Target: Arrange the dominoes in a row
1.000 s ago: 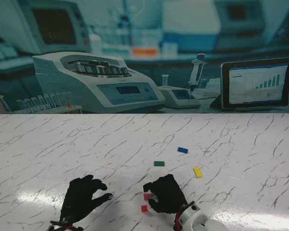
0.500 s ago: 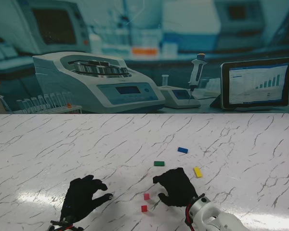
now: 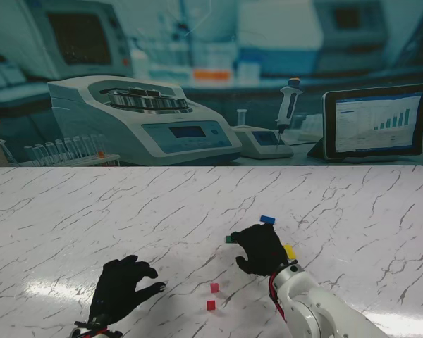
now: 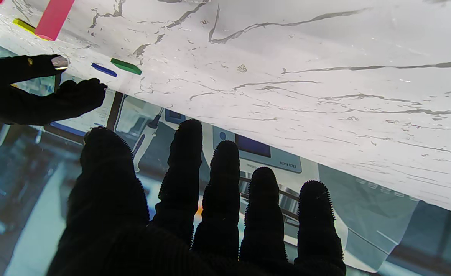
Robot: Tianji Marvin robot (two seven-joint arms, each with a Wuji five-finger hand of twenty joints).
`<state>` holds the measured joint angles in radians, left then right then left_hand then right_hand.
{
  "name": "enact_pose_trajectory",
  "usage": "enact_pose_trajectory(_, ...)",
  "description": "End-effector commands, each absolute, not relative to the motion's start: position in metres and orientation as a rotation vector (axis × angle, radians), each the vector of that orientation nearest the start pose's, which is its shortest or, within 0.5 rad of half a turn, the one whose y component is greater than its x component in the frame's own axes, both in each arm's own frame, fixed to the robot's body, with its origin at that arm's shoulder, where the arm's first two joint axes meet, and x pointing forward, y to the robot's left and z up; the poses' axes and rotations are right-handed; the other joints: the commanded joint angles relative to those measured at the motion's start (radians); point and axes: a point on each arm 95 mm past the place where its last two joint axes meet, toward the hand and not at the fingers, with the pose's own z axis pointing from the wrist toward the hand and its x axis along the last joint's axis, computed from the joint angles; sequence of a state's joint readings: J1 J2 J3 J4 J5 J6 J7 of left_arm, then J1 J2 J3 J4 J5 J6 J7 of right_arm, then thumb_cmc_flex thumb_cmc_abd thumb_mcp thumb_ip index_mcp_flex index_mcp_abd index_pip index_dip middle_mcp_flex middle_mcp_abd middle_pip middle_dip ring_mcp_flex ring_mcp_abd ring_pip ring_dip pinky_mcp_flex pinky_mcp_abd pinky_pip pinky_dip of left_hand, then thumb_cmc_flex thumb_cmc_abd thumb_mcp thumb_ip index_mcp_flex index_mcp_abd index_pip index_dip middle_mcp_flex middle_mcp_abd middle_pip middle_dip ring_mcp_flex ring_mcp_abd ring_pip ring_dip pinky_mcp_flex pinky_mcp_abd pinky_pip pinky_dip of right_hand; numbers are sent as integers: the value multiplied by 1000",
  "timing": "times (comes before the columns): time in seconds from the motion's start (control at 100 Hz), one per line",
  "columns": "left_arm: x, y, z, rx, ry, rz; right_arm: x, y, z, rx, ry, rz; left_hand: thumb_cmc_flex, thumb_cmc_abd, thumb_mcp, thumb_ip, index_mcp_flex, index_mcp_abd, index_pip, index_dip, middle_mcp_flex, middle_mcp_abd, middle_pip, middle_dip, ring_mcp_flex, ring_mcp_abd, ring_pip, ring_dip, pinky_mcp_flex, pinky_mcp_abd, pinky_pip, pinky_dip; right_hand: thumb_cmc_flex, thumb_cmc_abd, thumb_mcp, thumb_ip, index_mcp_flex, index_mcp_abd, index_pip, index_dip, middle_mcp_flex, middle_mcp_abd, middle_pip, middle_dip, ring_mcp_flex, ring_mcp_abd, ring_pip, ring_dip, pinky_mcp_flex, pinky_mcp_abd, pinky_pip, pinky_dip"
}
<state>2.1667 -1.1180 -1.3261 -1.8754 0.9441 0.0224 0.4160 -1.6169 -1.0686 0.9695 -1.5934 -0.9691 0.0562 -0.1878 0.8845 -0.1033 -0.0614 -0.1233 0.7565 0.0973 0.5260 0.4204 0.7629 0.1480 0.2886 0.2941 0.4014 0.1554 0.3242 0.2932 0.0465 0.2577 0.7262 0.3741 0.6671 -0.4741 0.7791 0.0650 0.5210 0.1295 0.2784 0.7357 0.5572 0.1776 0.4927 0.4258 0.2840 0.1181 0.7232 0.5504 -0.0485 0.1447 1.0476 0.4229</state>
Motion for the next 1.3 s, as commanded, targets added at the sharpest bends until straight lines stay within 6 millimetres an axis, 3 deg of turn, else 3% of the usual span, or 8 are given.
enact_pose_trajectory(0.0, 224, -1, -363, -1413, 1221, -1616, 348, 70, -375, 1200, 1584, 1580, -4, 21, 0, 23, 15, -20, 10, 17, 6, -18, 11, 9, 16, -3, 12, 14, -6, 16, 29, 13, -22, 29, -6, 10, -28, 19, -19, -16, -28, -12, 2, -8, -42, -21, 14, -13, -1, 38, -8, 11)
enact_pose_trajectory(0.38, 225, 1, -362, -1424, 1222, -1609, 381, 84, -385, 1218, 1581, 1500, -6, 23, 0, 23, 16, -23, 14, 16, 9, -18, 13, 10, 16, -4, 13, 14, -6, 16, 29, 13, -26, 43, -17, 3, -36, 10, -16, -26, -44, -22, 7, -14, -54, -31, 22, -19, 0, 29, -16, 17)
enact_pose_trajectory(0.73, 226, 3, -362, -1439, 1221, -1600, 399, 90, -400, 1237, 1595, 1469, -6, 24, 0, 23, 14, -23, 16, 15, 9, -20, 14, 10, 15, -6, 13, 13, -6, 16, 29, 13, -16, 47, -19, 0, -34, -1, -7, -29, -48, -30, 14, -19, -54, -38, 29, -22, 3, 27, -18, 22)
enact_pose_trajectory(1.03, 226, 4, -362, -1447, 1216, -1598, 400, 88, -409, 1220, 1589, 1466, -6, 25, 0, 23, 14, -23, 17, 15, 8, -18, 14, 10, 15, -6, 14, 13, -6, 15, 30, 13, -18, 25, -9, -12, 3, -21, 27, -17, -33, -31, 36, -16, -41, -43, 45, -21, 10, 21, -17, 27)
enact_pose_trajectory(1.29, 226, 4, -362, -1453, 1212, -1599, 393, 85, -418, 1214, 1555, 1497, -8, 26, 0, 23, 15, -20, 18, 15, 8, -15, 14, 10, 14, -3, 14, 14, -8, 16, 30, 13, -16, -12, 40, -64, 74, -101, 155, 67, -20, -29, 67, -10, -17, -40, 66, -18, 20, 25, -9, 27)
